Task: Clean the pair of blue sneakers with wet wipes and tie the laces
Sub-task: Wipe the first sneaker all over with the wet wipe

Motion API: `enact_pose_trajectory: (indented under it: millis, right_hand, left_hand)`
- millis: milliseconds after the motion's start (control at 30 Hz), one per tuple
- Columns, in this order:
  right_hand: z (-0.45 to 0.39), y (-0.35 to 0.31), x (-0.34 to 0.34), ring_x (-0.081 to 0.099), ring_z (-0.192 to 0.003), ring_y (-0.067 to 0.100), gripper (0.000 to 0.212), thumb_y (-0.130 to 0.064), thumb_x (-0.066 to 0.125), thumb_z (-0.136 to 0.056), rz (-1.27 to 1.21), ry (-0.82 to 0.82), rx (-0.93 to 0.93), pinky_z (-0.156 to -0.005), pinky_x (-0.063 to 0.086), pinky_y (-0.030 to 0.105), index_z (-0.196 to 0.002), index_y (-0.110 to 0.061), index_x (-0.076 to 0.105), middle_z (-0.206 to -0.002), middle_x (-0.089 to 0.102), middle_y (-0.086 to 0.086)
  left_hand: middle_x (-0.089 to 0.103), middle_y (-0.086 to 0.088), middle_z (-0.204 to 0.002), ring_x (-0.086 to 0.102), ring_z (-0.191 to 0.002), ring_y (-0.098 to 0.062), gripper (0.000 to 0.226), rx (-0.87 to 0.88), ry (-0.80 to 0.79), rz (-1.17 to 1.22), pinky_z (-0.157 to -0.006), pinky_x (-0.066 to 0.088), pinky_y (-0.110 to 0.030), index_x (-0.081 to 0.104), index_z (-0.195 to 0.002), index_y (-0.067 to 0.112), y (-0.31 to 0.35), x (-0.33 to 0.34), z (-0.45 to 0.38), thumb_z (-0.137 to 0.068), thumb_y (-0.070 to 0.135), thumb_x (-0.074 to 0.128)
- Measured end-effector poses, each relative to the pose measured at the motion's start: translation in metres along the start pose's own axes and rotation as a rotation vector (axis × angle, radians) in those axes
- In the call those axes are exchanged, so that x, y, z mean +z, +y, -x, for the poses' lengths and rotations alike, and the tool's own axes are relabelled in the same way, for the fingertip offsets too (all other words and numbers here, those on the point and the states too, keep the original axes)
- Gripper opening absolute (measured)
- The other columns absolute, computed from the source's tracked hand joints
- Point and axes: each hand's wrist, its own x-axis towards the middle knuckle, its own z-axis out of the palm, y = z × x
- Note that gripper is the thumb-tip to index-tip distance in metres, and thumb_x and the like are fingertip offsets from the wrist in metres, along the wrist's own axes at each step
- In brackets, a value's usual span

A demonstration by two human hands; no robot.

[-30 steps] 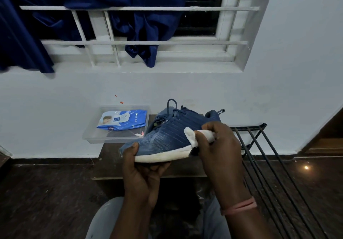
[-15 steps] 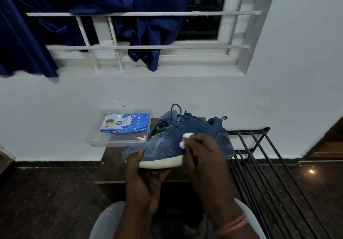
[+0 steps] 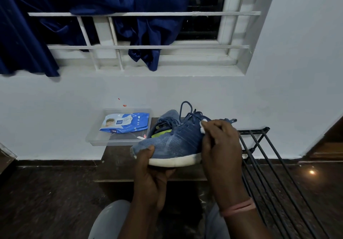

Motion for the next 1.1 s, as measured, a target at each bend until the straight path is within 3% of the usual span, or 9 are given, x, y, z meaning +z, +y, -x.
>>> enact_pose_trajectory:
  millis: [133,267,467,567,667,800,867,1000,1100]
  right_hand:
    - [0.018,-0.025,0.011,0.059,-0.098,0.023,0.034,-0.018,0.05,-0.084,-0.044,-0.208,-0.214,-0.086,0.049,0.026,-0.104,-0.006,0.075,-0.104,0.068,0.008]
    - [0.001,-0.006,0.004,0.056,-0.092,0.021,0.025,0.006,0.064,-0.082,-0.013,-0.027,-0.036,-0.084,0.04,0.015,-0.099,-0.008,0.076,-0.097,0.065,0.006]
    - [0.032,-0.044,0.015,0.052,-0.106,0.016,0.04,-0.028,0.044,-0.091,-0.07,-0.262,-0.164,-0.088,0.045,0.024,-0.116,-0.009,0.07,-0.114,0.062,0.007]
    - [0.009,-0.017,0.009,0.047,-0.091,0.001,0.019,-0.015,0.054,-0.098,-0.02,-0.142,-0.082,-0.084,0.042,0.016,-0.106,-0.011,0.071,-0.107,0.061,0.007]
    - [-0.006,-0.012,0.002,0.049,-0.096,0.013,0.027,0.005,0.062,-0.088,0.027,-0.079,0.0,-0.084,0.041,0.018,-0.112,-0.005,0.072,-0.104,0.061,0.008]
    - [0.022,-0.042,0.008,0.053,-0.097,0.02,0.035,-0.028,0.047,-0.091,-0.006,-0.375,-0.247,-0.082,0.048,0.029,-0.109,-0.007,0.069,-0.107,0.06,0.007]
    - [0.02,-0.032,0.01,0.053,-0.087,0.017,0.03,-0.03,0.046,-0.091,-0.035,-0.309,-0.376,-0.076,0.046,0.031,-0.098,-0.012,0.069,-0.096,0.061,0.004]
    - [-0.004,-0.006,0.006,0.052,-0.083,0.017,0.009,-0.004,0.062,-0.094,0.123,-0.083,-0.135,-0.075,0.045,0.03,-0.094,-0.004,0.071,-0.089,0.061,0.007]
    - [0.013,-0.029,0.012,0.055,-0.086,0.017,0.013,-0.011,0.059,-0.091,0.023,-0.214,-0.144,-0.074,0.051,0.031,-0.092,-0.007,0.071,-0.094,0.061,0.006]
  left_hand:
    - [0.072,-0.018,-0.122,0.071,-0.106,-0.032,0.039,0.0,0.026,0.019,-0.093,0.054,-0.051,0.067,-0.119,0.015,0.003,0.002,-0.001,-0.084,0.026,0.053]
    - [0.072,-0.017,-0.122,0.069,-0.111,-0.035,0.043,0.001,0.041,-0.015,-0.102,0.046,-0.057,0.066,-0.125,0.013,0.003,0.004,-0.001,-0.085,0.027,0.054]
    - [0.076,-0.014,-0.11,0.074,-0.09,-0.025,0.032,-0.029,0.067,-0.033,-0.078,0.06,-0.039,0.068,-0.118,0.01,0.004,0.003,0.0,-0.099,0.022,0.044]
    - [0.073,-0.018,-0.119,0.071,-0.104,-0.032,0.031,-0.02,0.051,-0.027,-0.096,0.052,-0.053,0.068,-0.119,0.012,0.004,0.001,-0.001,-0.1,0.021,0.044]
    - [0.073,-0.016,-0.118,0.07,-0.107,-0.034,0.03,-0.011,0.079,-0.024,-0.099,0.049,-0.055,0.07,-0.113,0.016,0.004,0.0,-0.002,-0.1,0.022,0.044]
    - [0.076,-0.012,-0.105,0.072,-0.087,-0.024,0.031,-0.015,0.054,-0.056,-0.075,0.057,-0.039,0.068,-0.116,0.012,0.004,-0.001,-0.002,-0.099,0.022,0.044]
    - [0.074,-0.014,-0.111,0.072,-0.092,-0.027,0.033,0.004,0.037,-0.053,-0.078,0.057,-0.042,0.067,-0.118,0.012,0.005,-0.005,-0.003,-0.095,0.024,0.047]
    - [0.07,-0.017,-0.126,0.066,-0.118,-0.038,0.034,0.023,0.039,-0.014,-0.103,0.047,-0.06,0.067,-0.123,0.016,0.008,-0.012,-0.006,-0.097,0.026,0.047]
    - [0.072,-0.016,-0.122,0.071,-0.107,-0.032,0.036,0.03,0.042,0.014,-0.095,0.053,-0.053,0.078,-0.106,0.021,0.008,-0.009,-0.006,-0.099,0.024,0.044]
